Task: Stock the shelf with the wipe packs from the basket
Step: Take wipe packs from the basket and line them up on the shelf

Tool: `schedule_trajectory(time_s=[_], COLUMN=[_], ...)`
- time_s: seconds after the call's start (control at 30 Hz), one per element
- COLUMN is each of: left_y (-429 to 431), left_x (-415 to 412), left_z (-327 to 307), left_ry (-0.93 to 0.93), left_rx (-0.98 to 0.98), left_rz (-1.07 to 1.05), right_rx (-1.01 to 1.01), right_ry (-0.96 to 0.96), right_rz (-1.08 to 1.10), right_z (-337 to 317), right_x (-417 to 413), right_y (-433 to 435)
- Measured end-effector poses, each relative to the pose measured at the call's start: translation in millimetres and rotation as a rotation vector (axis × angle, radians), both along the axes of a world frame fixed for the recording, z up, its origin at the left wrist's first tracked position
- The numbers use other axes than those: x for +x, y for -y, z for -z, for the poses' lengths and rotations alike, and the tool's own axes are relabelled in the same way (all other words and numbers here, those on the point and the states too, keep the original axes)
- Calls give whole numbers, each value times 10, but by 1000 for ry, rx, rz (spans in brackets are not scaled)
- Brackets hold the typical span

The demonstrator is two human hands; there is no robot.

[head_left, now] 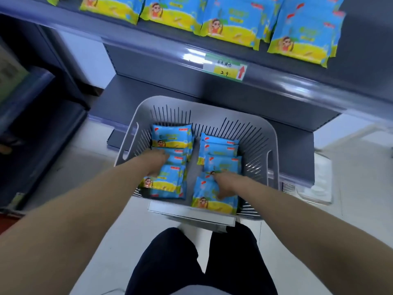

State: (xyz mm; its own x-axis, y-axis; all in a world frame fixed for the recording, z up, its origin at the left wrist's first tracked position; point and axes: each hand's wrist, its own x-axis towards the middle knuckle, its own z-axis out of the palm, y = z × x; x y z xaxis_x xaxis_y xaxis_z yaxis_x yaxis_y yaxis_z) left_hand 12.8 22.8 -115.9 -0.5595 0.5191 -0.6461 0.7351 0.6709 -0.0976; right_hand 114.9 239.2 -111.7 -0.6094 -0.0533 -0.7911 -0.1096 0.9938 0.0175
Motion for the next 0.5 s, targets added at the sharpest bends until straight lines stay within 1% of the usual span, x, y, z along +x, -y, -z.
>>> schedule_trajectory(time_s=[0.07, 0.17, 0.27, 0.4, 0.5], left_y=[-61, -139, -186, -263, -330], left_x=[-23, -13, -24, -87, -101], left_z=[4, 62, 19, -167, -414], left_ry=[-13, 26, 108, 219, 175], left_rx=[6, -32, -49, 58, 139], left_rz=[29, 55, -6, -100, -114], right_rx=[21, 26, 13, -23, -46], right_ry=[13, 21, 38, 55, -30], right_rz=[-3, 17, 33, 29, 43], right_z=[25, 40, 30, -66, -302], right_x=[-26, -48, -53, -71, -172], right_y=[-11, -7, -21, -62, -136])
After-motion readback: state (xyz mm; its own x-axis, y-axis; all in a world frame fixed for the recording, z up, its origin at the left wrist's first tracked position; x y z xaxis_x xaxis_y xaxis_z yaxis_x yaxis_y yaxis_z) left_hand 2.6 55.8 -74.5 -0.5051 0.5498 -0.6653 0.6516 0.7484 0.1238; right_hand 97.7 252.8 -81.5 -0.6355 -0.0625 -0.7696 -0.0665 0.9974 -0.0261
